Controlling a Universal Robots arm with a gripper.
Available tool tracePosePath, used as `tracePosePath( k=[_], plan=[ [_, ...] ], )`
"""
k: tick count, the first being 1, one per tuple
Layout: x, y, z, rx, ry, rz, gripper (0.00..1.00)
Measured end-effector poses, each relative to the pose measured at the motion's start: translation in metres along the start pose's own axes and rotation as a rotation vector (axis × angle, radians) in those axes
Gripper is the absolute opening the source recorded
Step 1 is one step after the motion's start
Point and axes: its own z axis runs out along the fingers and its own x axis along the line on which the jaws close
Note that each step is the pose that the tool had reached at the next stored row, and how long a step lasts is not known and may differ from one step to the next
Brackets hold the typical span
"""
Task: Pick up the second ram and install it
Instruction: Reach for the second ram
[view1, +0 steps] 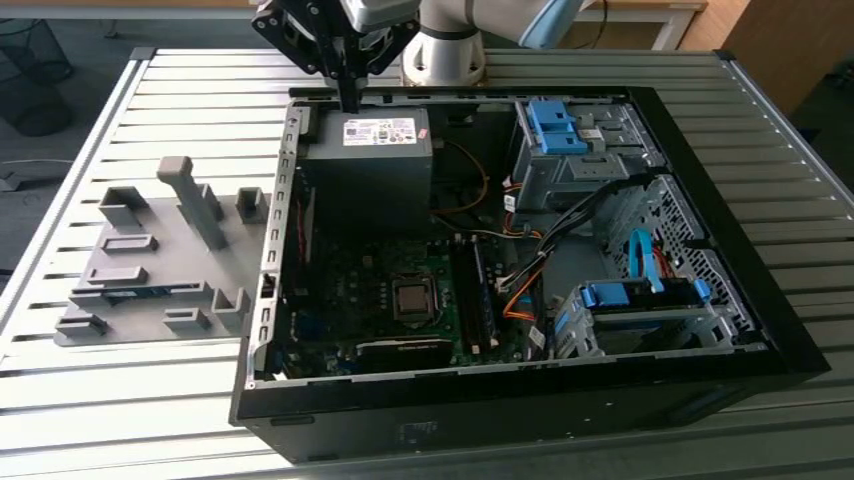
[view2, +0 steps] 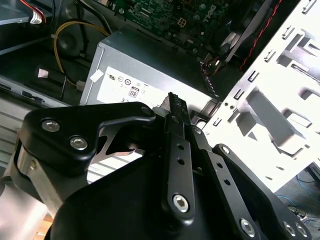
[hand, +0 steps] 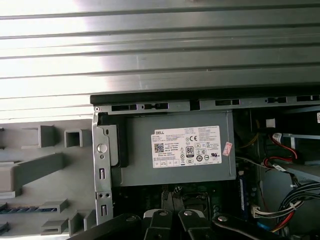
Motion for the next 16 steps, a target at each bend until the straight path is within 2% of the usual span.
tracePosePath(
  k=[16],
  plan=[
    [0.0051,-0.0004,0.0003,0.0,0.0,0.0,0.11]
  ],
)
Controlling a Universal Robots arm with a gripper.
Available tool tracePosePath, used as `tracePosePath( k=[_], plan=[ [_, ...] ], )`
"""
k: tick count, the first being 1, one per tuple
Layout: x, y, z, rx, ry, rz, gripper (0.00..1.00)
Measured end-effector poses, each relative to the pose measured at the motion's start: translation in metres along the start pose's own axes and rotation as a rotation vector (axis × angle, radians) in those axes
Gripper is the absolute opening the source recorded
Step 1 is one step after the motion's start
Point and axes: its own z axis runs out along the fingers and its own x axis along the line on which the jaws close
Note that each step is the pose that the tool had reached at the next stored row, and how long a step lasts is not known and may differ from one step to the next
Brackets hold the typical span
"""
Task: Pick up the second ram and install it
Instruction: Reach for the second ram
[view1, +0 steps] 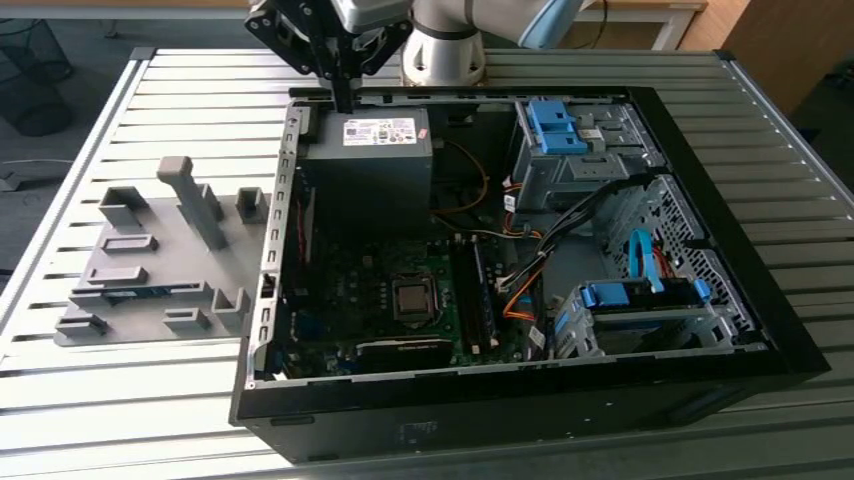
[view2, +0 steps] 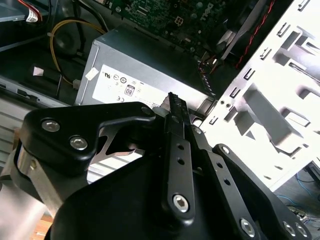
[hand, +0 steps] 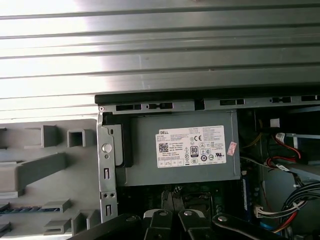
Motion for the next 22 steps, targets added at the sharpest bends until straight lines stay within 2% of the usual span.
tracePosePath(
  k=[22],
  plan=[
    [0.007,-0.0006,0.0004,0.0,0.0,0.0,0.11]
  ],
)
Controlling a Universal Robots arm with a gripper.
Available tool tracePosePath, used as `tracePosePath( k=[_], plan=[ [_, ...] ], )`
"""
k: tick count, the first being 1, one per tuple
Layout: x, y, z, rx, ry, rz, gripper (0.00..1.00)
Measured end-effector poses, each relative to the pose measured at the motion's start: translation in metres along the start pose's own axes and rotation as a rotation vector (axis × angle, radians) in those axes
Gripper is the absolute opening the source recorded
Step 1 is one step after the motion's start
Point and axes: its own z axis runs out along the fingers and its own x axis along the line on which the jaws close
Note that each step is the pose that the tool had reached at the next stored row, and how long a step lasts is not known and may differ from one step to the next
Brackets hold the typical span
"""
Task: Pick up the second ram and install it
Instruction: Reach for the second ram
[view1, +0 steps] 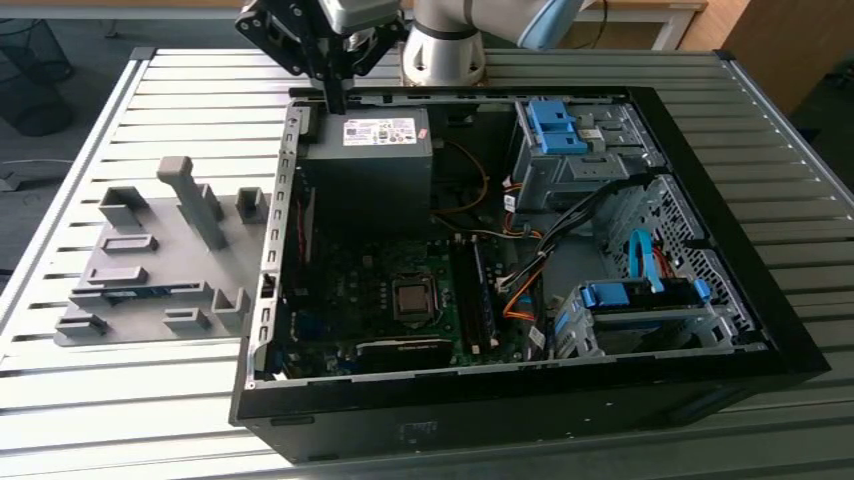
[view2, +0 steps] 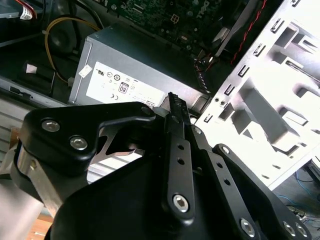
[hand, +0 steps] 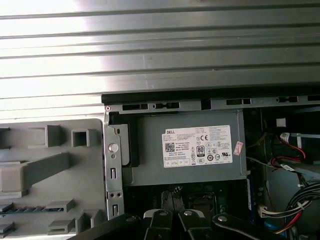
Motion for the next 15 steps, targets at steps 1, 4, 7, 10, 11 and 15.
tracePosePath(
  k=[1,4,7,10,11,15],
  plan=[
    [0.0003,0.0,0.0,0.0,0.0,0.0,0.11],
    [0.0014,-0.0001,0.0001,0.0,0.0,0.0,0.11],
    [0.0026,-0.0002,0.0001,0.0,0.0,0.0,0.11],
    [0.0038,-0.0003,0.0002,0.0,0.0,0.0,0.11],
    [0.0043,-0.0003,0.0002,0.0,0.0,0.0,0.11],
    [0.0059,-0.0005,0.0002,0.0001,0.0,0.0,0.11]
  ],
)
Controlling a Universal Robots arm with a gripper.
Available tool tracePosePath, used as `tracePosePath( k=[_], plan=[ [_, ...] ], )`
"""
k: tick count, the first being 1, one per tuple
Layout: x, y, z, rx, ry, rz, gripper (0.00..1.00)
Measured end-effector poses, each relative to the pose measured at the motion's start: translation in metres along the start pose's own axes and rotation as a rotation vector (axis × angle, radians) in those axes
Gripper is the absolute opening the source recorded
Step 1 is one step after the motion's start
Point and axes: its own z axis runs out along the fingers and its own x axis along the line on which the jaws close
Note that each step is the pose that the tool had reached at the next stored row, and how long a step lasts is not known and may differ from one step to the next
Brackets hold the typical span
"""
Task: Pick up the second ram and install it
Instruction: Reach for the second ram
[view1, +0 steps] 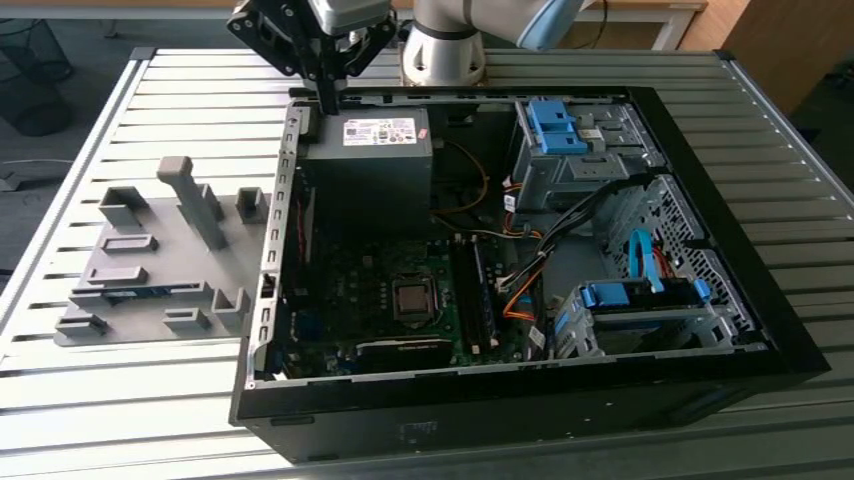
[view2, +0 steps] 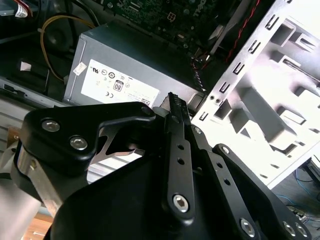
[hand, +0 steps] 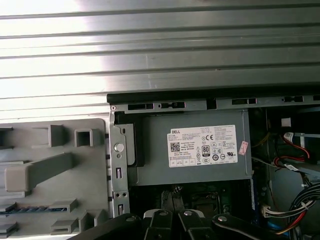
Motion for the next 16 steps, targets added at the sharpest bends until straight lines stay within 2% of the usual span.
tracePosePath(
  k=[16],
  plan=[
    [0.0061,-0.0005,0.0003,-0.0001,0.0,0.0,0.11]
  ],
)
